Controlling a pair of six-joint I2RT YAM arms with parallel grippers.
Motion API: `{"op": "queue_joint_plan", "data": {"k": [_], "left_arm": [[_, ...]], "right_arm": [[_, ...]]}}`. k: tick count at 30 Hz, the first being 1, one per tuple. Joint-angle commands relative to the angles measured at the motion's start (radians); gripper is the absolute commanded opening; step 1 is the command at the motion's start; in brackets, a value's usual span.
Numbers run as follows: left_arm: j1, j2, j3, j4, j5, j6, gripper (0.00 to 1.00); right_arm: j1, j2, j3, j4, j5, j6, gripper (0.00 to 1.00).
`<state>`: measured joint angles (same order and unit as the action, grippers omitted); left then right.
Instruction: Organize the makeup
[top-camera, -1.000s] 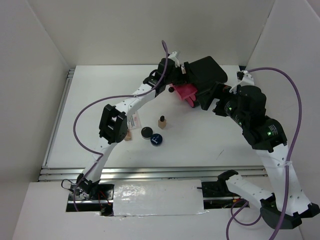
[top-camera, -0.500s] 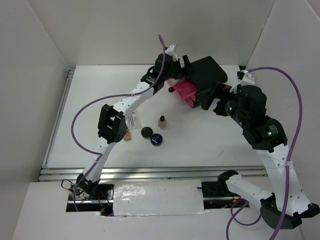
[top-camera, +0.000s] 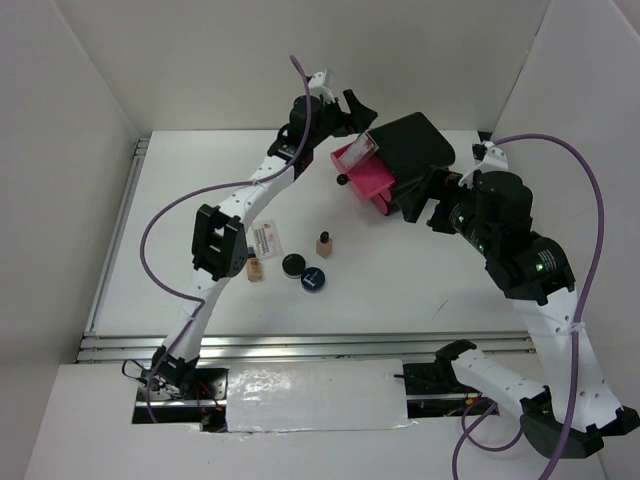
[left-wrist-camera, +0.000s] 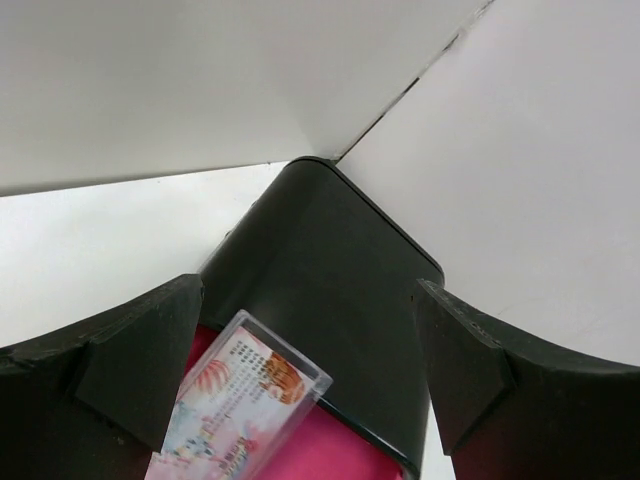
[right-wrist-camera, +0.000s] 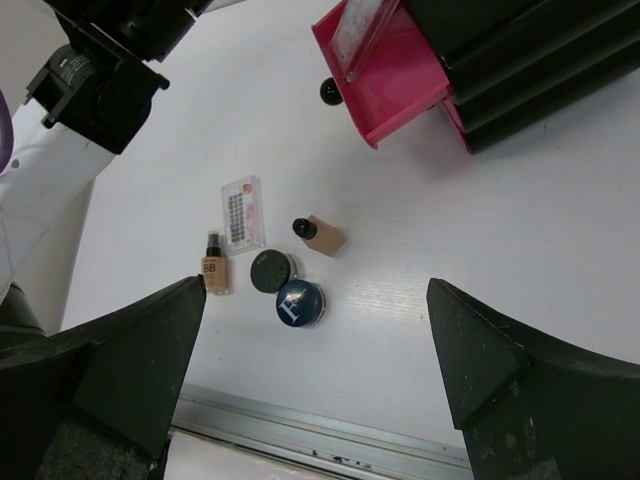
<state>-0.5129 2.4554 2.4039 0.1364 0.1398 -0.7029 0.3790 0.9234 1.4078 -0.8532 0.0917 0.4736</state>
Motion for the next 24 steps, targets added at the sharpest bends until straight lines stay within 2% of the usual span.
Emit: {"op": "queue_joint_plan", "data": {"k": [1,9,14,20,24], "left_arm": [[0.005,0.05,0.041,0.112,0.055,0.01,1.0],[-0.003,0.077,0.011,0.155,0.206,-0.035,0.98],[-0.015,0.004,-0.087,0.181,0.237,-0.023,0.95],[-0.015,-0.007,-0.112,0.175,0.323,-0.047,0.9],[-0.019,-0.045,-0.184,0.18,0.369,-0.035,0.84]], "right_arm": [[-0.005,-0.005,0.014,0.002,0.005,-0.024,1.0],[-0.006,-0.005,0.007,0.002,0.017,-0.03,1.0],[-0.006,-0.005,0.005,0.005,0.023,-0.026,1.0],[-0.006,-0.005,0.0,0.011,0.02,-0.015,1.0],[-0.005,-0.009,-0.003,0.017,0.022,-0.006,1.0]]}}
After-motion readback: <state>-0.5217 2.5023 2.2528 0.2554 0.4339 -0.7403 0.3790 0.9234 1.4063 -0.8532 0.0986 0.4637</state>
